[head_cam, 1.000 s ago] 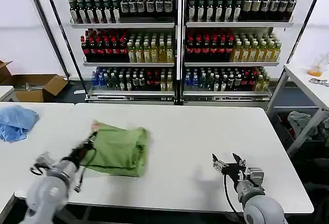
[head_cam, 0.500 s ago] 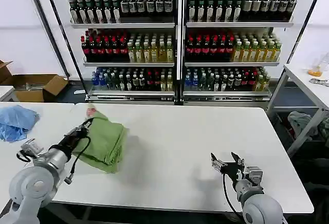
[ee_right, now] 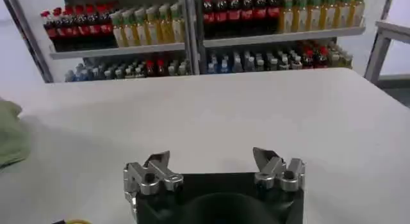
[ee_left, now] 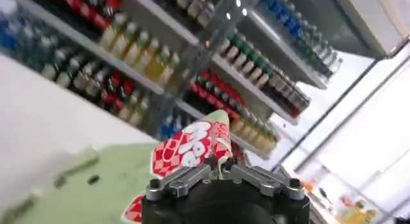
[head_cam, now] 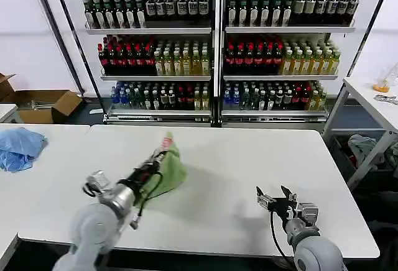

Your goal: Fold and organize the clothes.

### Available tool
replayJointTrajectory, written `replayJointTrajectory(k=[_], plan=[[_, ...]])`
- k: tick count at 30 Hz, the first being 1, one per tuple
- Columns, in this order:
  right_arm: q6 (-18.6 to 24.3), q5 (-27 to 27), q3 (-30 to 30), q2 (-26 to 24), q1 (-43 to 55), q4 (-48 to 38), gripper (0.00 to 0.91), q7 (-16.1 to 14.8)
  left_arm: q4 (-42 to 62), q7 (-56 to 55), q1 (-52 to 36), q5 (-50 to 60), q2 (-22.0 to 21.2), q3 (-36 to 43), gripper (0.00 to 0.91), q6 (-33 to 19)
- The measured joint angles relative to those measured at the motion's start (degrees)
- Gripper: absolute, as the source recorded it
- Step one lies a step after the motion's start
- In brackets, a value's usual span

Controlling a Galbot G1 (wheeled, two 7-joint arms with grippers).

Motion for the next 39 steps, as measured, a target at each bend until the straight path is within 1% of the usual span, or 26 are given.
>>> replayJointTrajectory(k=[7,9,10,11,12,13,20,28,34,39], plan=[[0.3,0.1,1.1,-0.7,-0.4,0.4,0.907,-0.2,6.5,-1.8,-3.8,3.4,-6.0,7.1,0.030,-0.6],[0.4,0.1,1.4,-1.0,-0.4,0.5,0.907,-0.3,8.7,-2.5,-5.0,4.9,-7.8,8.7,0.050,-0.8],[0.4,0.2,1.6,-1.1,-0.4,0.5,0.907,-0.3,9.7,-2.7,-5.5,5.6,-8.7,9.5,0.151,-1.0],[0.4,0.2,1.8,-1.3,-0.4,0.5,0.907,-0.3,10.8,-3.0,-6.0,6.3,-9.5,10.2,0.292,-1.1],[0.4,0.2,2.0,-1.4,-0.4,0.6,0.907,-0.3,12.1,-3.3,-6.6,7.2,-10.5,11.1,0.292,-1.2],[0.4,0.3,2.2,-1.5,-0.4,0.7,0.907,-0.4,13.2,-3.5,-7.0,8.0,-11.3,11.8,0.907,-1.4],[0.9,0.9,3.7,-2.5,-0.8,1.3,0.907,-1.0,20.1,-3.4,-9.7,12.9,-17.0,16.7,0.907,-2.9],[2.6,2.3,4.9,-2.5,-0.3,1.8,0.907,-2.2,23.2,-0.6,-10.2,16.3,-21.0,20.7,0.907,-5.3],[4.0,4.0,4.9,-2.7,0.8,2.0,0.907,-2.8,25.4,0.1,-10.5,20.2,-22.1,21.8,0.907,-7.5],[4.5,5.7,3.3,-2.2,2.6,1.0,0.907,-2.4,24.2,0.2,-9.2,24.5,-21.3,20.6,0.907,-9.1]])
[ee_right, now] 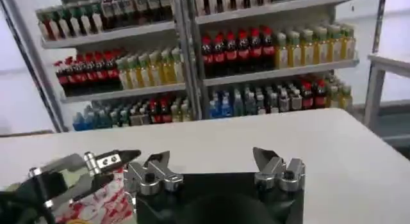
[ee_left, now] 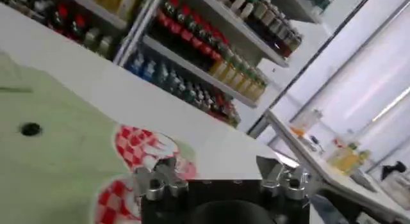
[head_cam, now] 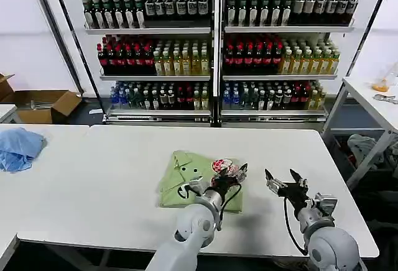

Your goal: Fold and organize the clothes.

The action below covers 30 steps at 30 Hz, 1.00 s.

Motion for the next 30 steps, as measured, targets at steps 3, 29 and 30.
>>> replayJointTrajectory(k=[3,29,30], plan=[[0.0,0.8,-1.9,0.8,1.5,-1.0,0.907,0.3,-2.4,0.0,1.6,2.7,1.6,-1.8,0.907,-0.5],[-4.1,0.6,-17.6,11.9,16.1,-18.3,0.000,9.3,-25.4,0.4,21.9,12.1,13.7,-22.1,0.907,-2.6],[-4.3,0.4,-17.9,12.0,16.5,-18.8,0.000,9.5,-25.8,0.4,22.3,12.2,13.7,-22.4,0.907,-2.6]])
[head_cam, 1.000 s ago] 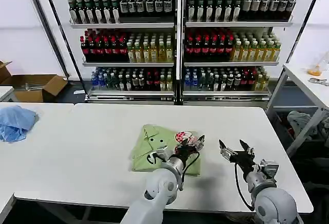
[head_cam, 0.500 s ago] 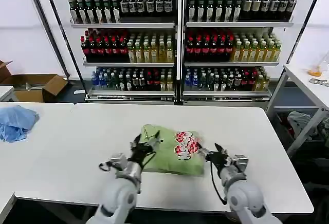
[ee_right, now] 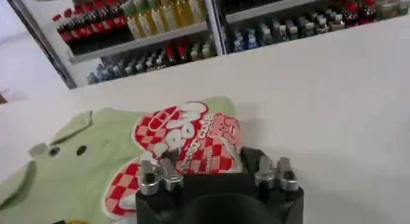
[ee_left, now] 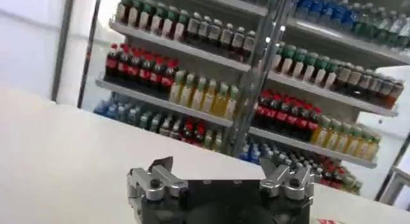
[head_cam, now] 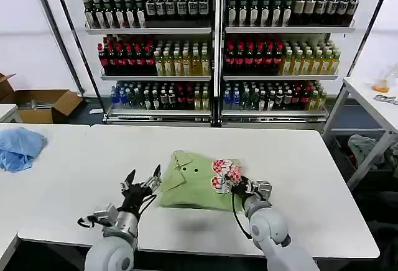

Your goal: Fold and organize the clothes.

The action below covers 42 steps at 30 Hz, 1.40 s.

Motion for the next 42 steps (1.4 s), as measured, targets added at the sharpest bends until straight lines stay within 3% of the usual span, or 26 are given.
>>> replayJointTrajectory(k=[9,19,20,21,29,42], plan=[[-0.5,-2.3,-1.0,0.3,2.9,-3.4,0.000,-0.1,-2.2,0.1,3.1,0.4,1.0,-2.3,0.907,0.0],[0.2,-6.2,-0.5,-1.0,6.5,-7.7,0.000,-2.4,-3.2,0.5,4.8,0.8,1.3,-3.2,0.907,0.2],[0.4,-6.7,-0.3,-1.3,6.8,-8.1,0.574,-2.8,-3.3,0.5,4.9,0.9,1.4,-3.2,0.907,0.3],[0.4,-7.2,-0.1,-1.6,7.0,-8.3,0.907,-3.3,-3.3,0.6,5.0,1.1,1.4,-3.2,0.907,0.3],[1.3,-12.0,1.7,-4.2,5.6,-6.7,0.907,-7.0,-4.0,1.6,5.8,3.3,1.5,-2.5,0.907,0.3],[14.9,-20.1,9.9,-6.4,-12.0,9.1,0.907,-9.0,-5.8,3.7,8.0,8.4,1.7,-0.2,0.907,-0.5]])
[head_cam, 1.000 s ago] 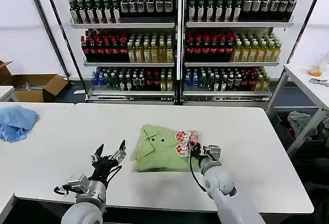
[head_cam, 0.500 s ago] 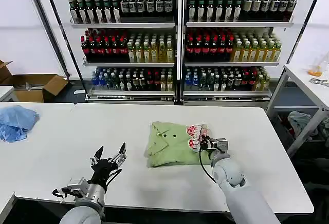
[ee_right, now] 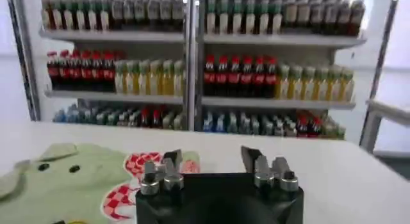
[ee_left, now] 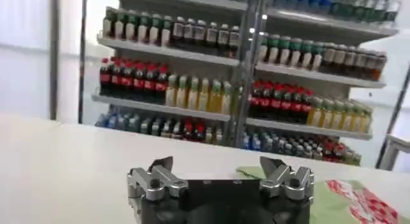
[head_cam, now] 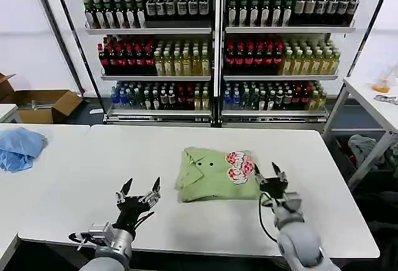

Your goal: Fold and organize the clothes.

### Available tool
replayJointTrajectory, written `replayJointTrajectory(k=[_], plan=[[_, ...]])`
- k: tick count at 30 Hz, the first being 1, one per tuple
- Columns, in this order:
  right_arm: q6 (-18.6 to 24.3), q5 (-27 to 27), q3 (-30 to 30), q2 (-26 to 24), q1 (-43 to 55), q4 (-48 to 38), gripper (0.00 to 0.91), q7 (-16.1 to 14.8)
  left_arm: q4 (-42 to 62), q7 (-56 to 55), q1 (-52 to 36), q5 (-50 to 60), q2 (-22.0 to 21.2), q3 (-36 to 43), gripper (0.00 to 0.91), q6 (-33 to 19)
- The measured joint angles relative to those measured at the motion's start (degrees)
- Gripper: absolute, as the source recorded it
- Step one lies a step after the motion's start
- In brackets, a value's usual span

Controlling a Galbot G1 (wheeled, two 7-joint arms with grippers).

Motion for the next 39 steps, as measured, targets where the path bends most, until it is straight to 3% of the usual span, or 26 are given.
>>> replayJointTrajectory(k=[9,18,39], plan=[[4.6,-3.0,7.5,1.1,-13.3,9.1,0.907,-1.7,-1.2,0.9,1.1,1.9,1.6,1.7,0.907,0.2],[7.2,-4.9,10.3,2.4,-20.1,13.8,0.907,-1.8,-2.4,2.0,2.0,3.0,2.5,1.8,0.907,0.8],[7.6,-9.6,4.8,1.9,-22.1,19.0,0.907,0.9,-5.7,7.8,7.6,4.1,1.3,-5.6,0.907,0.3]])
